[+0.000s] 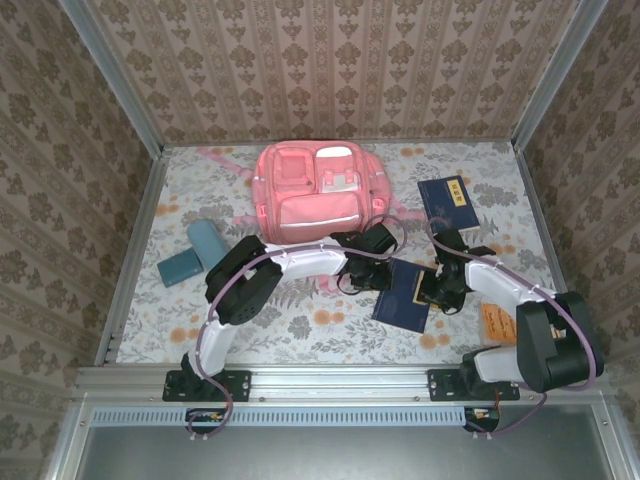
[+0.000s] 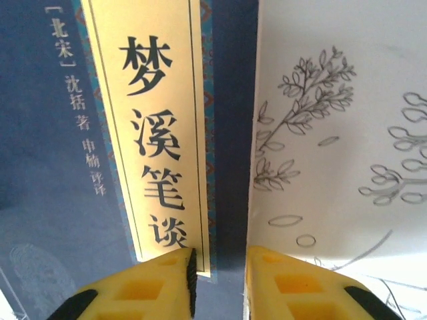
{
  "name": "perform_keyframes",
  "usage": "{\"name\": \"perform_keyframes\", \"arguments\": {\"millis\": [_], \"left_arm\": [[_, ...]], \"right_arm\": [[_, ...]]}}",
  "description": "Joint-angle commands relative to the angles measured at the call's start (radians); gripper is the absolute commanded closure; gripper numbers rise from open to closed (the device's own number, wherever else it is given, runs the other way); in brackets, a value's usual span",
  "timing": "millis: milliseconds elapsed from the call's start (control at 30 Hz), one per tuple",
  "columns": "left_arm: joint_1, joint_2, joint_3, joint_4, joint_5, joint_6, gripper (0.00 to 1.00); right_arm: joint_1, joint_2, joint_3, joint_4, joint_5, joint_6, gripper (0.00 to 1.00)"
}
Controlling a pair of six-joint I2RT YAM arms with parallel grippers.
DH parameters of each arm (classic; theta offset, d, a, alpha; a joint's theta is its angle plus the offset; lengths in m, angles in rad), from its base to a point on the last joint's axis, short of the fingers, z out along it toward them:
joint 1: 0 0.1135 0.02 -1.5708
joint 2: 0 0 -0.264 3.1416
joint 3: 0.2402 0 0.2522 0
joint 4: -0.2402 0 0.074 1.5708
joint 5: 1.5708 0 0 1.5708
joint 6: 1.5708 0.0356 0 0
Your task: Pack the student bag
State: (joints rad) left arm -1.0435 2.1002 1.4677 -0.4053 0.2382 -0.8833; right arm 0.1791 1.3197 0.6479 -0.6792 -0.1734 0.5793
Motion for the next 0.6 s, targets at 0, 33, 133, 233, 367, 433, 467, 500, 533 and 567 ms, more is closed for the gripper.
{"name": "perform_keyframes", "arguments": {"millis": [0,33,133,233,367,433,467,500,533,567], "left_arm": [[-0.010,0.025,-0.006,0.011,0.021,-0.034,0.84],[-0.010,0.027,-0.005,0.010,0.017,-0.041,0.84],[-0.012,0.036,0.013,-0.003,0.011,-0.049,0.85],[-0.012,0.041,0.047,-0.029,0.001,-0.048,0.85],[-0.005,0.018,0.090,-0.066,-0.014,-0.032,0.80],[0.001,-0.001,0.103,-0.072,-0.014,-0.024,0.72],[0.006,-0.013,0.111,-0.071,-0.014,-0.018,0.70],[0.012,-0.025,0.116,-0.072,-0.012,-0.014,0.67],[0.020,-0.040,0.119,-0.074,-0.006,-0.008,0.64],[0.027,-0.055,0.120,-0.073,-0.001,-0.002,0.61]], "right_arm": [[0.005,-0.083,0.019,-0.035,-0.087,-0.002,0.80],[0.006,-0.098,0.025,-0.044,-0.089,-0.005,0.81],[0.006,-0.144,0.038,-0.057,-0.095,-0.009,0.87],[0.005,-0.178,0.042,-0.042,-0.123,-0.009,0.95],[0.006,-0.222,0.042,-0.010,-0.116,-0.003,1.00],[0.006,-0.238,0.045,0.002,-0.110,-0.003,1.00],[0.006,-0.244,0.051,0.004,-0.104,-0.004,1.00],[0.005,-0.248,0.056,0.006,-0.101,-0.004,1.00],[0.005,-0.253,0.062,0.008,-0.101,-0.004,1.00],[0.006,-0.258,0.069,0.009,-0.102,-0.002,1.00]]}}
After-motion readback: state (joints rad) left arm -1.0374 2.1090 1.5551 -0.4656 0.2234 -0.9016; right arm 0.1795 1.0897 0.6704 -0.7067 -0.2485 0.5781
